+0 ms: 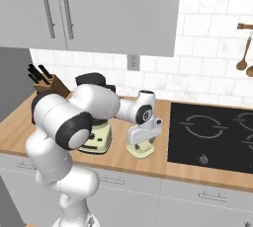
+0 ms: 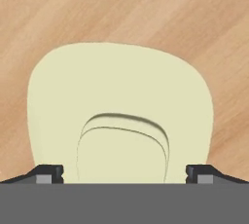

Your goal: Close the lid blender by securely placing the lid on top.

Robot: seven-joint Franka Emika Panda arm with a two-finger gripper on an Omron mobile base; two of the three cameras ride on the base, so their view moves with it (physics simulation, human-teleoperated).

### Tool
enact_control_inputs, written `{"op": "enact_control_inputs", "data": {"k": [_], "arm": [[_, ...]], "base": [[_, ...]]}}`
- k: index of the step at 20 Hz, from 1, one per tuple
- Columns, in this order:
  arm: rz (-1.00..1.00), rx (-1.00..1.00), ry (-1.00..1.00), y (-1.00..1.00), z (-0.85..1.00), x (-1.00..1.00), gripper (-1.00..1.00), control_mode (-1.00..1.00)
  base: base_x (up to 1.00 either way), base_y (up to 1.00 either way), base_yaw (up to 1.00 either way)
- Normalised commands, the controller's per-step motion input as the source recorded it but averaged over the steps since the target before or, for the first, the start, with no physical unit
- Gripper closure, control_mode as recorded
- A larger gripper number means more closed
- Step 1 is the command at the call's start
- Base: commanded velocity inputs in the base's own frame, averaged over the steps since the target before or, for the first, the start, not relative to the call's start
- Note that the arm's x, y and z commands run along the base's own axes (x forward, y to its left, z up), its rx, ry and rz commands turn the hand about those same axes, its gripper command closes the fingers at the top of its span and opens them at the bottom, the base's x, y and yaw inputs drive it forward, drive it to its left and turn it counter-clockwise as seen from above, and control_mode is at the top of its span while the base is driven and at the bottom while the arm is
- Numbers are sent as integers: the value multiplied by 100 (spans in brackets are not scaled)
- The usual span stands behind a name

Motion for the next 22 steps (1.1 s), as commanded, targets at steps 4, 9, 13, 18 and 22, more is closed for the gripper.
{"op": "enact_control_inputs", "data": {"k": [4, 9, 13, 18, 22], "arm": [[2, 0, 4, 0, 0, 0, -100, -100], [1, 0, 1, 0, -4, 0, -100, -100], [0, 0, 0, 0, -4, 0, -100, -100], [0, 0, 0, 0, -13, 0, -100, -100], [0, 0, 0, 1, -10, 0, 100, -100]], "base": [[0, 0, 0], [0, 0, 0], [0, 0, 0], [0, 0, 0], [0, 0, 0]]}}
